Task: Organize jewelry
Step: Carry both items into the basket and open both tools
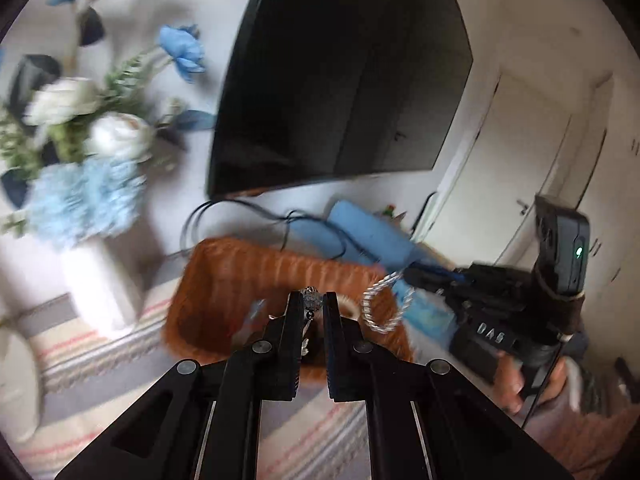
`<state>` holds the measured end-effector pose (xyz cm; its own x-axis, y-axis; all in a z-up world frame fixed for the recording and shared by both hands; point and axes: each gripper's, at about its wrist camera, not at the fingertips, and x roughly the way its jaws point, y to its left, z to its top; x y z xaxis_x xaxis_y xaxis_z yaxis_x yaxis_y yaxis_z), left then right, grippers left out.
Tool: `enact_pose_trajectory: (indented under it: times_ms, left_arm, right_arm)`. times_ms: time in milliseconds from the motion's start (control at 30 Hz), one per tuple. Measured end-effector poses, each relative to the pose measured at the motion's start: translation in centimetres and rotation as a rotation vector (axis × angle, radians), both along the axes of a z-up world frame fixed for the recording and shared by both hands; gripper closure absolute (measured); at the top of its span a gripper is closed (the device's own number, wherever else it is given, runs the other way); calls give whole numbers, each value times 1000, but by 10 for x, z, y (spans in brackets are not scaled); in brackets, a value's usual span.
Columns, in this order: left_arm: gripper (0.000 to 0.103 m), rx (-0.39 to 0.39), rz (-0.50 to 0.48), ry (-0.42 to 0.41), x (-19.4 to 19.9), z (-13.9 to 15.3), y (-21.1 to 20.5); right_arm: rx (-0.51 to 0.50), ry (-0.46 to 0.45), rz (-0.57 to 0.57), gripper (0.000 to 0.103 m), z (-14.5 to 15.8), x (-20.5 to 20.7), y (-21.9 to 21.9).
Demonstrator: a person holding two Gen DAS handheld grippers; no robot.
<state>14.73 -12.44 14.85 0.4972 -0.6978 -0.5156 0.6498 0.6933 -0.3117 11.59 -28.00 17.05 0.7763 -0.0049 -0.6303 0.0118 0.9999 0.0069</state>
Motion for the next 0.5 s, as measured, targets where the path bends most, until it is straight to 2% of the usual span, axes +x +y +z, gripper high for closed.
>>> enact_pose_trajectory:
  times_ms: [133, 300, 500]
  left_arm:
    - [94, -42, -5, 55, 28, -21, -20]
    - [94, 34, 42, 122, 49, -60, -34]
    - [94, 28, 75, 183, 65, -84, -34]
  right_arm:
    - [45, 26, -7, 95, -27, 19, -8]
    - [126, 71, 19, 95, -61, 29, -14]
    - [142, 114, 1, 94, -80, 38, -19]
